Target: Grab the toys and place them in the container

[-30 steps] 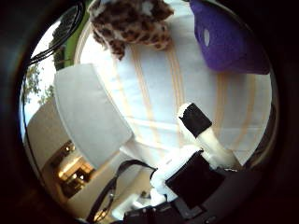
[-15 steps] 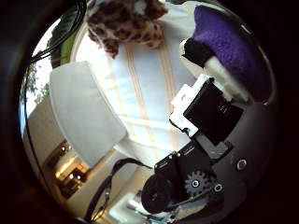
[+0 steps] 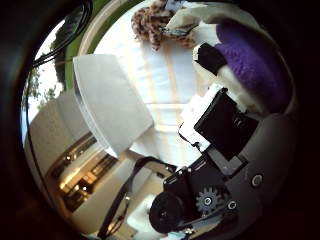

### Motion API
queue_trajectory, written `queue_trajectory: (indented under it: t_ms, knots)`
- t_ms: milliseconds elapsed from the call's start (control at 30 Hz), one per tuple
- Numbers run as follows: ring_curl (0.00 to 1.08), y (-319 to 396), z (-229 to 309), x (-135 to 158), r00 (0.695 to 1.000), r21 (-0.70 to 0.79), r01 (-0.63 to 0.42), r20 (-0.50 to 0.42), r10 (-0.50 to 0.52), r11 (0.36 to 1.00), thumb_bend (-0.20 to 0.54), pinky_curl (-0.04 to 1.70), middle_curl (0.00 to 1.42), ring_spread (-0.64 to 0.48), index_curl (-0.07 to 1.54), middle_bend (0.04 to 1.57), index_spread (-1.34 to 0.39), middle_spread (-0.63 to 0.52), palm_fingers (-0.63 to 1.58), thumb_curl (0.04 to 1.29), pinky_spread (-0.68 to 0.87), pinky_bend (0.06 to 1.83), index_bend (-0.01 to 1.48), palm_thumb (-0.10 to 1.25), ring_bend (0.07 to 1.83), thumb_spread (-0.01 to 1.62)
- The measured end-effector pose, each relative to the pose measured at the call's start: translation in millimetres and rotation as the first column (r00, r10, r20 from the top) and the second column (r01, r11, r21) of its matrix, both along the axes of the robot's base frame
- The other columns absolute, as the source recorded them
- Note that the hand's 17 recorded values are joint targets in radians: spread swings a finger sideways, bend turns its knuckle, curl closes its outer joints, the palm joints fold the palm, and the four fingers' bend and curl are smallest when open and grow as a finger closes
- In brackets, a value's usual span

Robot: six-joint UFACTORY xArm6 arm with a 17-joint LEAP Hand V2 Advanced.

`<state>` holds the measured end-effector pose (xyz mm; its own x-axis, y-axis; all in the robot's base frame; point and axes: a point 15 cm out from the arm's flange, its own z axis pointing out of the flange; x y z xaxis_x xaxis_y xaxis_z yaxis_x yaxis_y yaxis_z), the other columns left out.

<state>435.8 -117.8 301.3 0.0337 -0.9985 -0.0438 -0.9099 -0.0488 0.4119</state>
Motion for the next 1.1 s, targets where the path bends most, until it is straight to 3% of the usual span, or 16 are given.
queue_trajectory:
  t_ms: [200,533,800,1100]
  knots:
    - [0.87,62,81,-17,0.984,-0.027,-0.131,0.12,0.133,0.991,-0.014,0.88,1.07,-0.15,-0.01,1.14,-0.94,-0.25,0.85,0.56,0.16,1.52,0.81,1.01,1.39,1.22]
    - [0.88,190,148,-44,0.888,-0.067,-0.364,0.278,0.368,0.929,-0.018,0.9,1.11,-0.15,-0.02,1.18,-1.03,-0.25,0.84,0.57,0.14,1.55,0.87,0.98,1.43,1.21]
    - [0.89,275,138,-32,0.834,-0.076,-0.422,0.357,0.42,0.904,-0.017,0.91,1.13,-0.15,-0.02,1.19,-1.07,-0.25,0.82,0.58,0.13,1.55,0.93,0.97,1.44,1.21]
    - [0.9,352,117,16,0.795,0.075,-0.433,0.501,0.341,0.898,-0.022,0.92,1.13,-0.15,-0.02,1.21,-1.09,-0.25,0.79,0.58,0.12,1.55,0.96,0.92,1.45,1.22]
